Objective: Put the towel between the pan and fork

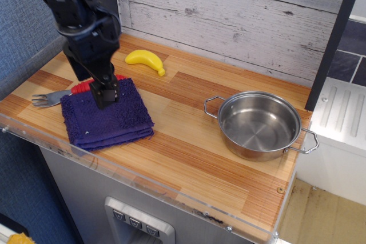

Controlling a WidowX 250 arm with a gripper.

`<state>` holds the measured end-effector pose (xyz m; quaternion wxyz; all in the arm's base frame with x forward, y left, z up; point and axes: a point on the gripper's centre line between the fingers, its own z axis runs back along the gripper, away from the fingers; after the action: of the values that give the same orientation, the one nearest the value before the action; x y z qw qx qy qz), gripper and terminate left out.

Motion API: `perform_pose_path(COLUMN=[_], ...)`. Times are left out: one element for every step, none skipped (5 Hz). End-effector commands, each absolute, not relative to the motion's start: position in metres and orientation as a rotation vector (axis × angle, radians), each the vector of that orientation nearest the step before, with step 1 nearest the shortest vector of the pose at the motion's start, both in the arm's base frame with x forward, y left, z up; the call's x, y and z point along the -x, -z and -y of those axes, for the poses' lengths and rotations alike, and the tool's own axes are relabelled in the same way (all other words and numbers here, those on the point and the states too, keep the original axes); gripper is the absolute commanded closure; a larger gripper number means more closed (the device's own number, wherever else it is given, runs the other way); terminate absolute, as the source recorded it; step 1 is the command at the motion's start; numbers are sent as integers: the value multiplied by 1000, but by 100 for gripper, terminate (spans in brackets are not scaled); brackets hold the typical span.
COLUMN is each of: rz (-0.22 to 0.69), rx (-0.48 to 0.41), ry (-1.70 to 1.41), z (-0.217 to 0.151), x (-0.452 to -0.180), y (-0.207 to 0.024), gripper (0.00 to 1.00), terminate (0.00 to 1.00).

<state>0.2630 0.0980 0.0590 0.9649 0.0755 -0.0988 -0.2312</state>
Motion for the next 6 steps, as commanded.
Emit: perform_pose_path(rz=[189,136,80,66,97,120], rx=[-175,-191,-189,-172,-135,-86], ry=[457,451,436,447,447,481], z=[-99,-103,-109,-106,-93,-76], x=[-271,-270,-265,-269,-284,-297], y=[-46,-32,-16,-7,-13,-18], gripper=[0,0,0,0,0,0], terminate=[0,0,0,0,0,0])
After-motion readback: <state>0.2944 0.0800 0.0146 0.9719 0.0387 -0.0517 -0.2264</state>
